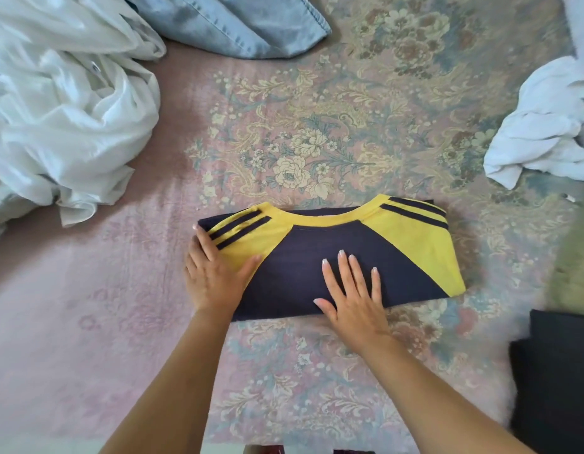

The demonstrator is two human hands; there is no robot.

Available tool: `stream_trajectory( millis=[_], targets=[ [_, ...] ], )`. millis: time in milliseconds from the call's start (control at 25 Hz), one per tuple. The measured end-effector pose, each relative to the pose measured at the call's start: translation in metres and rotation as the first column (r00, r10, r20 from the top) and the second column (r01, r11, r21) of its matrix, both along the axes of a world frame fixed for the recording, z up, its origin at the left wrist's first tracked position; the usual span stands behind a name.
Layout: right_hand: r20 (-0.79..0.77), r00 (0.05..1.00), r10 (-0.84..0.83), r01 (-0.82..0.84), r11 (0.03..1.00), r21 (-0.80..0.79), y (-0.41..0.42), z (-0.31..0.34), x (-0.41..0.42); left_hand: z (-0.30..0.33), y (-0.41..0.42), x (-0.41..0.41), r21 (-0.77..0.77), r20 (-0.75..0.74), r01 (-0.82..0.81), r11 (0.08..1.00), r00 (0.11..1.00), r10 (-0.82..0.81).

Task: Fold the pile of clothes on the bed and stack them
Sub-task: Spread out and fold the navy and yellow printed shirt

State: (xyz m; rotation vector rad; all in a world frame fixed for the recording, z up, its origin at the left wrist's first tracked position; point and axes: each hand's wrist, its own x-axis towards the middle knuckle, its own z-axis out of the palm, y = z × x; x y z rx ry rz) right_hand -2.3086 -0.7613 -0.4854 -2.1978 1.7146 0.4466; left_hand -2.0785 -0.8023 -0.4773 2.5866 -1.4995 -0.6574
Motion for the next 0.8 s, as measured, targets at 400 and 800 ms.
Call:
stream_trajectory(
  millis=[400,800],
  targets=[
    [0.330,0.943,-0.049,0.026,0.997,0.075,0.013,0.030,-0.015,0.080,-0.012,0.034,0.465,-0.805,-0.182,0.867,0.320,0.499],
    [0.556,0.011,-0.831,0.636,0.435,0.638,-0.069,0.130,-0.106,0.117,-0.054,-0.210,0.221,-0.903,0.214,0.952,0.414,0.117]
  ],
)
